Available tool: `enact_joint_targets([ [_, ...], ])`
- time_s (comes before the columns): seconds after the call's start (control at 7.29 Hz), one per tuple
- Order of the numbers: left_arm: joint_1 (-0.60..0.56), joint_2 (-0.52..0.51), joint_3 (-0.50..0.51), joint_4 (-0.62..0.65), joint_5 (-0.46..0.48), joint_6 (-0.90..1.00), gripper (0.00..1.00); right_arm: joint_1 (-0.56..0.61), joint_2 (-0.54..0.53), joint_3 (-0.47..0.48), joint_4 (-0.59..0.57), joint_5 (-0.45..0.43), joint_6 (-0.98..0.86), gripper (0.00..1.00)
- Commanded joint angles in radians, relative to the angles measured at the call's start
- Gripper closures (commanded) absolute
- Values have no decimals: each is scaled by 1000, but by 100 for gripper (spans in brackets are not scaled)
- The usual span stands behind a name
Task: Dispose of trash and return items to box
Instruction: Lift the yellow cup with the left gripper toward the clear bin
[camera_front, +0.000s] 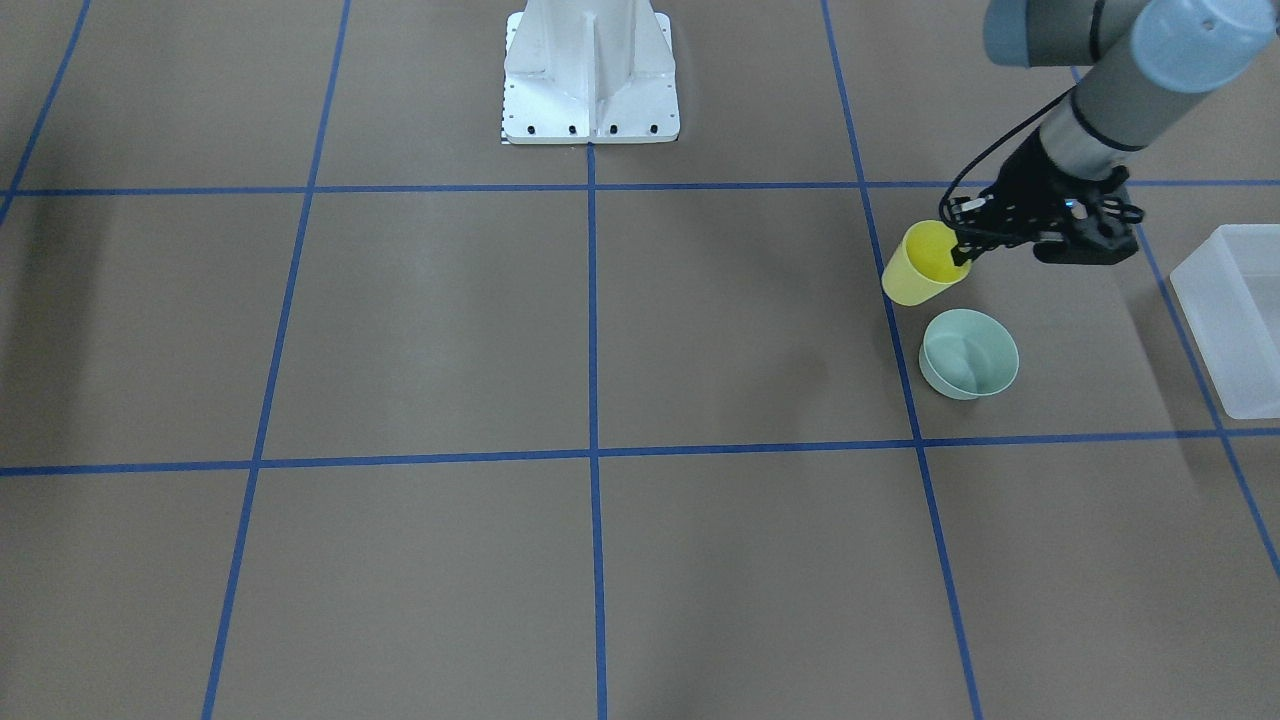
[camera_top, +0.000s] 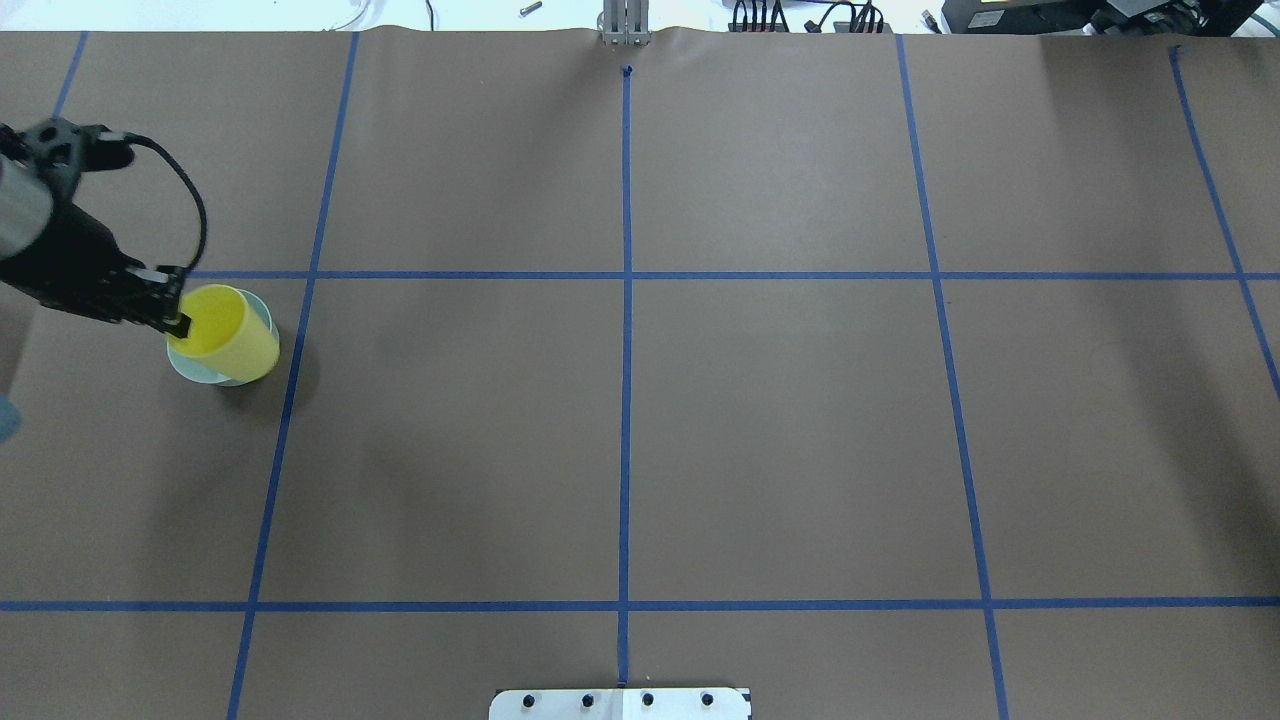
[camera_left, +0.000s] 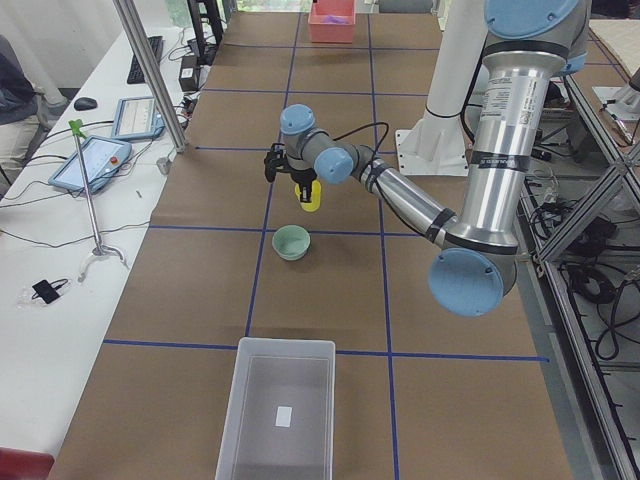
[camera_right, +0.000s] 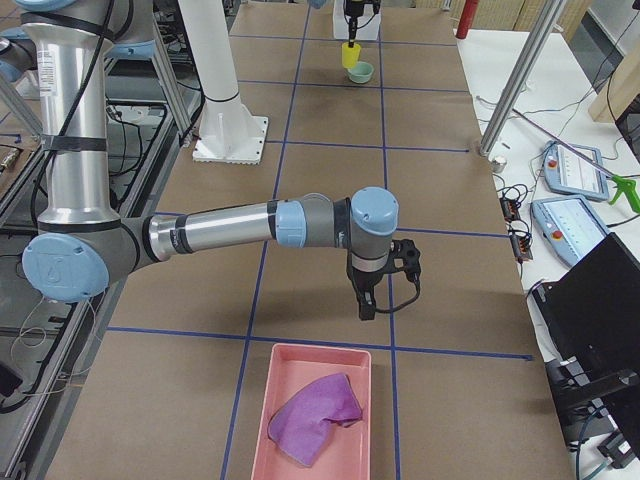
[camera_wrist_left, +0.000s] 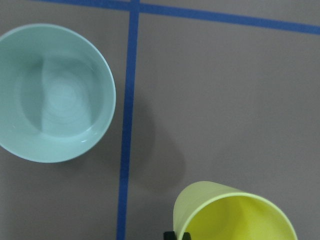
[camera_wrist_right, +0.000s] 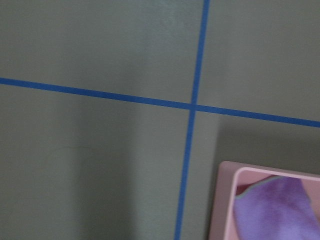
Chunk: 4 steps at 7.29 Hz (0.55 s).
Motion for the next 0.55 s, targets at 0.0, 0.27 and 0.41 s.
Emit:
enact_joint_targets([
  [0.0, -234, 29, 61, 132, -17, 426, 100, -137, -1, 89, 12, 17, 196, 0],
  [0.27, -431, 19, 292, 124, -20, 797, 100, -206, -1, 117, 79, 17, 320, 0],
  [0.41, -494, -10, 398, 120, -20, 924, 100, -217, -1, 120, 94, 17, 334, 0],
])
